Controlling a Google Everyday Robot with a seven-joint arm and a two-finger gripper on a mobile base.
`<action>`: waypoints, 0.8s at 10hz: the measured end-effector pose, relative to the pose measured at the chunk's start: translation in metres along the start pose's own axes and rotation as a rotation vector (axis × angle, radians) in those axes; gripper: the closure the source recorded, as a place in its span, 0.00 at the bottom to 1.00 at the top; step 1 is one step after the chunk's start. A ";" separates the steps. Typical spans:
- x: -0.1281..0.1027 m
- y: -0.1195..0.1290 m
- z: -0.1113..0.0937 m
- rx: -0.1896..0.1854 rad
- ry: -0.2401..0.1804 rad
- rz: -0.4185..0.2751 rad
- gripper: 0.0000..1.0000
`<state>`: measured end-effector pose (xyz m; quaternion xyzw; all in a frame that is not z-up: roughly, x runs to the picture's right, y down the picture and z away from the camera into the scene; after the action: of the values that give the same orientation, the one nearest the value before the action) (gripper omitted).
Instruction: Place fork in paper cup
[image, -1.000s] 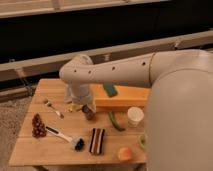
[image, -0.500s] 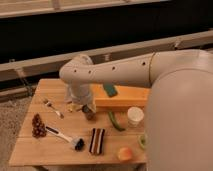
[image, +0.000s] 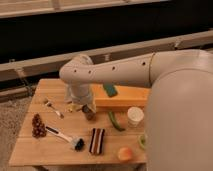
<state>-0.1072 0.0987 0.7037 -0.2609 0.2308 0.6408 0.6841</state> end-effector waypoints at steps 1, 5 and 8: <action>0.000 0.000 0.000 0.003 -0.001 0.000 0.35; -0.022 0.028 -0.010 -0.008 -0.038 -0.097 0.35; -0.064 0.088 -0.016 -0.009 -0.085 -0.231 0.35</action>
<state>-0.1989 0.0436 0.7284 -0.2614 0.1674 0.5693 0.7613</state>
